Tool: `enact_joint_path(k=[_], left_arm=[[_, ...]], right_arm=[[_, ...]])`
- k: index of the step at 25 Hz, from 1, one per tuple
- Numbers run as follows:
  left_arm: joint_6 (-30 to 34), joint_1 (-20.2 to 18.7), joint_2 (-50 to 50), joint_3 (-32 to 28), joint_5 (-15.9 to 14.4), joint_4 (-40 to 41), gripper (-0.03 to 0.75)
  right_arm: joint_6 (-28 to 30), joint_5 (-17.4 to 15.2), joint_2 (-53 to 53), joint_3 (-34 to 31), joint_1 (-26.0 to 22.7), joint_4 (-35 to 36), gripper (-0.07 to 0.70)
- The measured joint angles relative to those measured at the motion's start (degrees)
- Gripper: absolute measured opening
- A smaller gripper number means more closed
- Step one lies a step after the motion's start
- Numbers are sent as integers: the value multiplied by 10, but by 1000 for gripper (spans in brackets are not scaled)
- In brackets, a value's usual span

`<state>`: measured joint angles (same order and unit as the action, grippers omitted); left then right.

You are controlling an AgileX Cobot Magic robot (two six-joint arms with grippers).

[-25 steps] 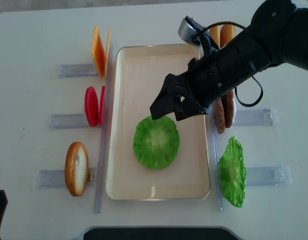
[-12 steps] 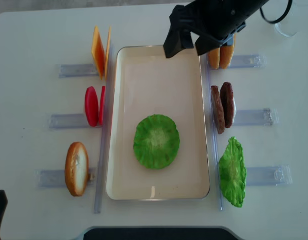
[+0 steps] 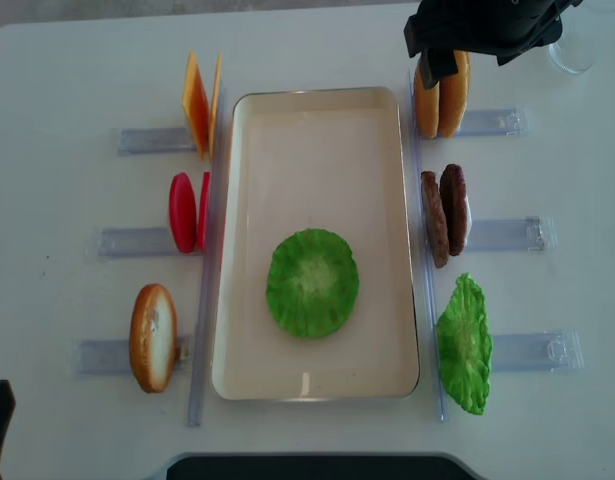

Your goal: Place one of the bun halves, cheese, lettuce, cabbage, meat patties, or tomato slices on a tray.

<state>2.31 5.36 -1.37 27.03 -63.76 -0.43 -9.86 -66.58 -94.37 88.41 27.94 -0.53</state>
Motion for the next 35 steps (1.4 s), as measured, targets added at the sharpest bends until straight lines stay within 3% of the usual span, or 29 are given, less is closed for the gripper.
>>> enact_joint_path(k=[4,6,16,20,24,35], left_arm=[[0,0,0,0,0,0,515],[0,0,0,0,0,0,515],[0,0,0,0,0,0,515],[0,0,0,0,0,0,515],[0,0,0,0,0,0,515],[0,0,0,0,0,0,515]], right_arm=[[-10,-6,0,0,-10,-1,580],[-11,-17,0,1,-38,-1,580],[-8,-31,0,1,-263,-3,580],[-7,-31,0,1,-326,1,580],[-7,-32,0,1,-346,5,580],[8,-32,23,-5,-343,0,580]])
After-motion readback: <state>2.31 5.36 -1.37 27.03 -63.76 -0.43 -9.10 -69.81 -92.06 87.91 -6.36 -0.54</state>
